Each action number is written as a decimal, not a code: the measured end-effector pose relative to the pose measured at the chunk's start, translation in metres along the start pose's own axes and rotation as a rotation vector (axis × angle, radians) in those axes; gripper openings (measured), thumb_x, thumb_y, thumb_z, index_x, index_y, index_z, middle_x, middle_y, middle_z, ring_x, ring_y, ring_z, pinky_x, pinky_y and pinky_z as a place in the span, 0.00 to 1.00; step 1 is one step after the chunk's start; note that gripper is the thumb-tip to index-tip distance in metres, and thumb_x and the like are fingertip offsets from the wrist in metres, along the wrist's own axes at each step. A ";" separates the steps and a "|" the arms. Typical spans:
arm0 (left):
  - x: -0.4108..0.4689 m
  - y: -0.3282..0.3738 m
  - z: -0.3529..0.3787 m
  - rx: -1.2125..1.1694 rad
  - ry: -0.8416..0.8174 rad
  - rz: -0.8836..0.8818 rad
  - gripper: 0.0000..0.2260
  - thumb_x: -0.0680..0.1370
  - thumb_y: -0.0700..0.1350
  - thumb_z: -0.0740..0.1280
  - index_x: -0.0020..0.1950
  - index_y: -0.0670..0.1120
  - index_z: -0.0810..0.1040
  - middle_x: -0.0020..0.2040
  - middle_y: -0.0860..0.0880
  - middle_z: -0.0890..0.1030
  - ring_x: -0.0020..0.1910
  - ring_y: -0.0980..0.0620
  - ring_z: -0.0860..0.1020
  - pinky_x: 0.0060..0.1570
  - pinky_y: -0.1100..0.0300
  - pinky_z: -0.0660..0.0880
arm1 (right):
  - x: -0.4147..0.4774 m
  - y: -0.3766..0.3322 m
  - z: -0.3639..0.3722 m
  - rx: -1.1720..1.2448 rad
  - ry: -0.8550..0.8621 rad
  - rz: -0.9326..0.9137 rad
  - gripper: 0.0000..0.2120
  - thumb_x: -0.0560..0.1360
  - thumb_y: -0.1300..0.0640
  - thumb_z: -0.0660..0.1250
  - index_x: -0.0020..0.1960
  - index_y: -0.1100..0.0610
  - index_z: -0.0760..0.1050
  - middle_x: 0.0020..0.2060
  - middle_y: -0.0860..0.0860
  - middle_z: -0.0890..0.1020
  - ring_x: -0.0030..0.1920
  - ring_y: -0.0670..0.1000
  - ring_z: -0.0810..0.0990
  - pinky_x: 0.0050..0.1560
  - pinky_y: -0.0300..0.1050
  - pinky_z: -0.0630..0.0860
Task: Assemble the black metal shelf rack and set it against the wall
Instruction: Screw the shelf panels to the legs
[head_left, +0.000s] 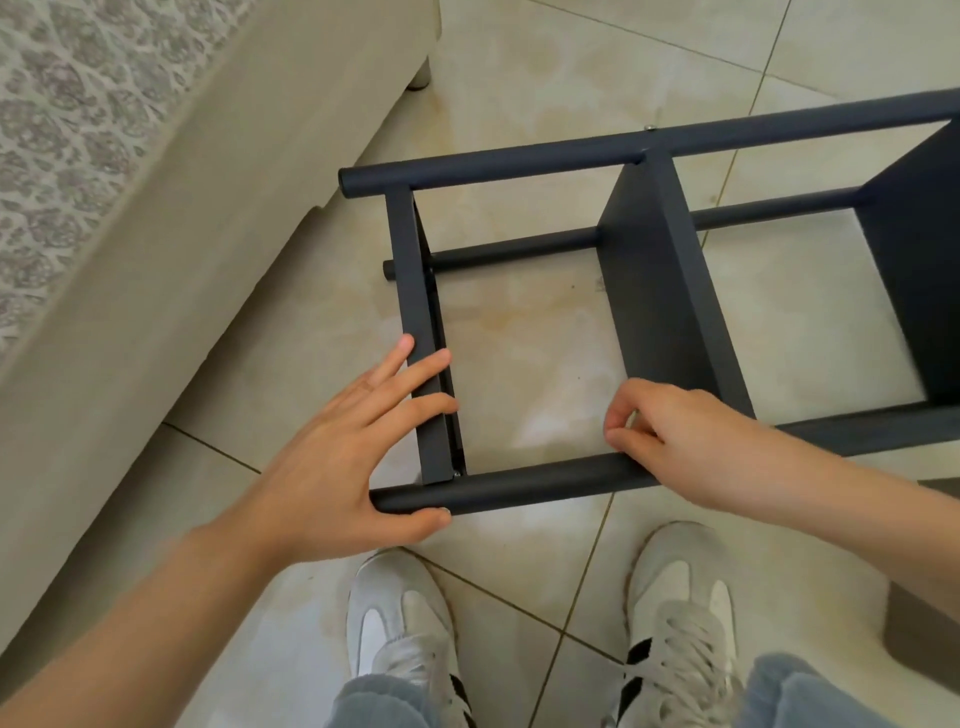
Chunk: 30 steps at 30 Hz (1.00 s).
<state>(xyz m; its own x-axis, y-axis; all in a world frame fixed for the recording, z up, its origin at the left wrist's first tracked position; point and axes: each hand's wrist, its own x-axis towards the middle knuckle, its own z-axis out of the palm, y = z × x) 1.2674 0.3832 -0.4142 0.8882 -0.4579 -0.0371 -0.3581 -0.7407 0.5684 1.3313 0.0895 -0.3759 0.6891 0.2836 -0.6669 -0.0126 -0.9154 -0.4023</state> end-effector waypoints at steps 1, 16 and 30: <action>0.000 -0.001 0.002 -0.009 0.010 0.008 0.31 0.71 0.65 0.69 0.71 0.53 0.72 0.82 0.59 0.56 0.82 0.51 0.49 0.75 0.50 0.58 | 0.006 -0.003 -0.004 -0.006 -0.031 0.005 0.06 0.82 0.51 0.59 0.46 0.47 0.71 0.42 0.45 0.80 0.41 0.45 0.78 0.39 0.41 0.72; -0.002 -0.005 0.008 -0.051 0.038 0.006 0.33 0.71 0.63 0.72 0.72 0.50 0.72 0.81 0.56 0.58 0.82 0.48 0.52 0.76 0.63 0.57 | 0.080 -0.059 0.028 0.530 -0.521 -0.217 0.06 0.77 0.58 0.70 0.52 0.56 0.83 0.42 0.51 0.86 0.42 0.46 0.84 0.48 0.38 0.81; -0.004 -0.002 0.010 -0.067 0.044 -0.005 0.31 0.72 0.61 0.71 0.72 0.51 0.71 0.82 0.58 0.56 0.82 0.50 0.49 0.75 0.67 0.55 | 0.088 -0.063 0.040 0.605 -0.666 -0.178 0.07 0.76 0.59 0.70 0.50 0.60 0.85 0.42 0.52 0.86 0.43 0.47 0.84 0.48 0.37 0.79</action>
<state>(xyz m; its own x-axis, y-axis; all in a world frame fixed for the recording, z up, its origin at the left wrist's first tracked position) 1.2622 0.3818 -0.4237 0.9021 -0.4314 -0.0044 -0.3353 -0.7074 0.6222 1.3634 0.1830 -0.4342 0.1594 0.6841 -0.7118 -0.4533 -0.5898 -0.6684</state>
